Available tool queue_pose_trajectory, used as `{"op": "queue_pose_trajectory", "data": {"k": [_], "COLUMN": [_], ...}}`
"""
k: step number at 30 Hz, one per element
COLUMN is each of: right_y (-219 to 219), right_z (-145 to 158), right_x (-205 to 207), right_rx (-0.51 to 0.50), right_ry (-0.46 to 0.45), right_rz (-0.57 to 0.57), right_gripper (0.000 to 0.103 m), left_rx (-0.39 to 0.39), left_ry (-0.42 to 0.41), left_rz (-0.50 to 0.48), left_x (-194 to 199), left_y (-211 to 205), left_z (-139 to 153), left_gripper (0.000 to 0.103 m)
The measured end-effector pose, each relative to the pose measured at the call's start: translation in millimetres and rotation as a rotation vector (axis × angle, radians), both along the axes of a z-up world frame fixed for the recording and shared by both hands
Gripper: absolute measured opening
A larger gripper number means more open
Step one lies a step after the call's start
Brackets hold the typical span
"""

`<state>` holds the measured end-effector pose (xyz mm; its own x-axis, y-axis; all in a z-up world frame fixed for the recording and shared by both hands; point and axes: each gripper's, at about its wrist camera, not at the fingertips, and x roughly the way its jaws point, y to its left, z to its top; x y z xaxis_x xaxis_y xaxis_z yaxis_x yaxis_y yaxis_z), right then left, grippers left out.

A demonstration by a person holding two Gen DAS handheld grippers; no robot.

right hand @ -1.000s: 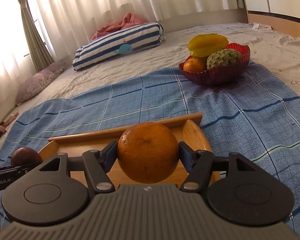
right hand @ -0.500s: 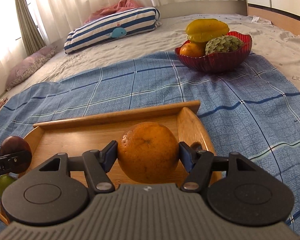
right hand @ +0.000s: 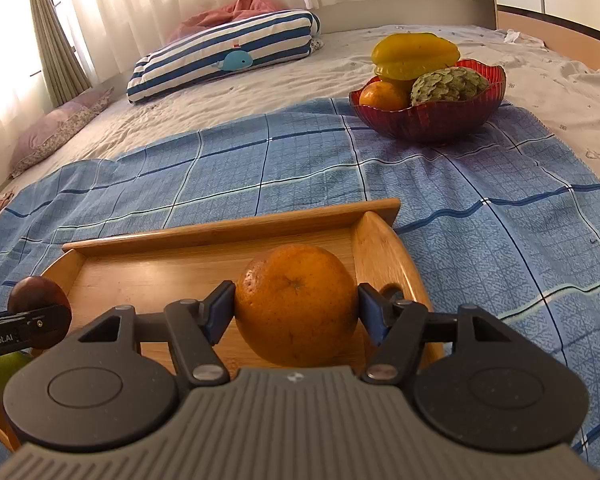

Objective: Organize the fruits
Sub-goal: 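Lift and carry the plum and orange over the wooden tray with both tools, then open both tools to release the plum and orange on the tray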

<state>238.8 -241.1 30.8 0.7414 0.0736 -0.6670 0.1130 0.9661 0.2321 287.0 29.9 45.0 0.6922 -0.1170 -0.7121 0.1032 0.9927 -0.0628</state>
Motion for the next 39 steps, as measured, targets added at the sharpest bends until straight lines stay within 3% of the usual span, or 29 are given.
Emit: {"op": "queue_pose_trajectory", "data": {"k": [20,24,28,34,39], "right_y": [0.0,2.5,5.6,3.5,-1.4], "right_z": [-0.3,0.9,1.7,10.6,19.9], "right_x": [-1.0,1.9,1.7,-5.5,-15.0], "right_rx": [-0.004,-0.012,-0.022,0.004,0.037], "right_ry": [0.003,0.030,0.041,0.012,-0.014], "right_rz": [0.011,0.024,0.043,0.051,0.050], "right_gripper": [0.069,0.079,0.083,0.090,0.090], "left_rx": [0.009,0.016,0.018,0.013,0.009], "left_ry": [0.009,0.009,0.014,-0.039,-0.081], "left_rz": [-0.002,-0.002,0.002,-0.005,-0.023], "left_x": [2.6,2.7,1.3,-12.2,-27.5], "left_y": [-0.1,-2.3,-3.5,-3.2,-4.9], "left_z": [-4.6,-4.7,-3.7,12.5,26.7], "left_gripper": [0.048,0.049,0.049,0.072,0.078]}}
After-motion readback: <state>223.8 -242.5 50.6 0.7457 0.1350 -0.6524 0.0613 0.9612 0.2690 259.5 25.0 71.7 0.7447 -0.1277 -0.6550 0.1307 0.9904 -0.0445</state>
